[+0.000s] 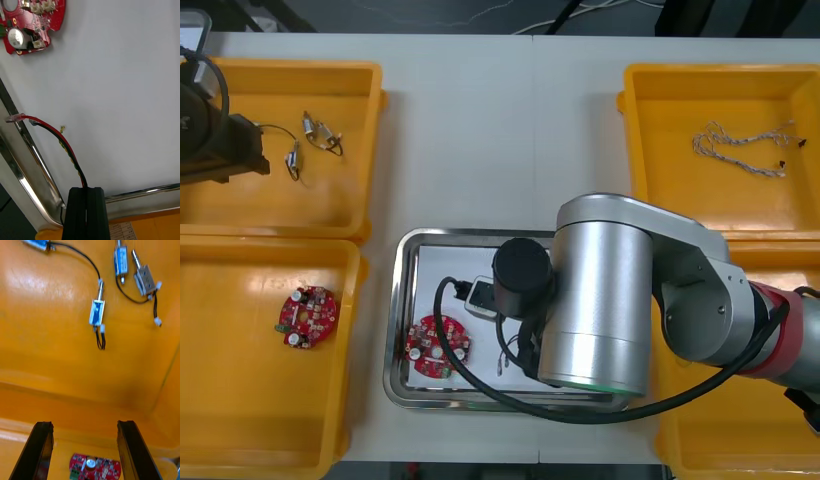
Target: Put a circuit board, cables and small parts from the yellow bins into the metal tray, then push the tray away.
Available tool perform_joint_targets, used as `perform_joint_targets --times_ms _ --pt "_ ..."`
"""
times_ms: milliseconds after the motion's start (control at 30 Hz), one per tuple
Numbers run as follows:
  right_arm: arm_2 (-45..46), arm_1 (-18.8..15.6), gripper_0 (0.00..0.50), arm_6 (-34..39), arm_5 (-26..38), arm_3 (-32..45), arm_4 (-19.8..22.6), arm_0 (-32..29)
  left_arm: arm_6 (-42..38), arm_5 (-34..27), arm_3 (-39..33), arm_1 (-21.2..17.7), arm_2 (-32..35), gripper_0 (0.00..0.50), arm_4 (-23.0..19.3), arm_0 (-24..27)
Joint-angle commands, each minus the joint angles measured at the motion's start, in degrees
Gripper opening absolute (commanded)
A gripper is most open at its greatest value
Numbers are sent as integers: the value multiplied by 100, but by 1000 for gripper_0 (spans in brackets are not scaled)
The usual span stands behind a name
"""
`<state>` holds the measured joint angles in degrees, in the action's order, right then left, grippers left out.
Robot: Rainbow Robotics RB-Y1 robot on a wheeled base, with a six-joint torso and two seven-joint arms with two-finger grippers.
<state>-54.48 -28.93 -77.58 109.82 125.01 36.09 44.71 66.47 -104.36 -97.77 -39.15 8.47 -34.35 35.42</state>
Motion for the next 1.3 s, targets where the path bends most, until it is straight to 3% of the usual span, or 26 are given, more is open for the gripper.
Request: perform_joint_targets --times_ms 33,367,600,833,1300 --pt "-265 265 0 -258 5 58 -93 205 516 460 470 -40 -258 500 253 563" --pt "-784 327 0 -574 -153 -3 -612 179 727 935 1270 259 -408 500 780 1028" --pt "-784 546 0 -733 -364 -416 -840 29 841 1375 1612 443 -531 500 1132 1125" --pt "-784 784 0 -847 -496 -820 -937 -59 991 1893 2105 628 -531 500 1237 1231" --pt "-784 731 0 -996 -672 -952 -1025 -287 1158 2456 2764 856 -531 500 1510 1362"
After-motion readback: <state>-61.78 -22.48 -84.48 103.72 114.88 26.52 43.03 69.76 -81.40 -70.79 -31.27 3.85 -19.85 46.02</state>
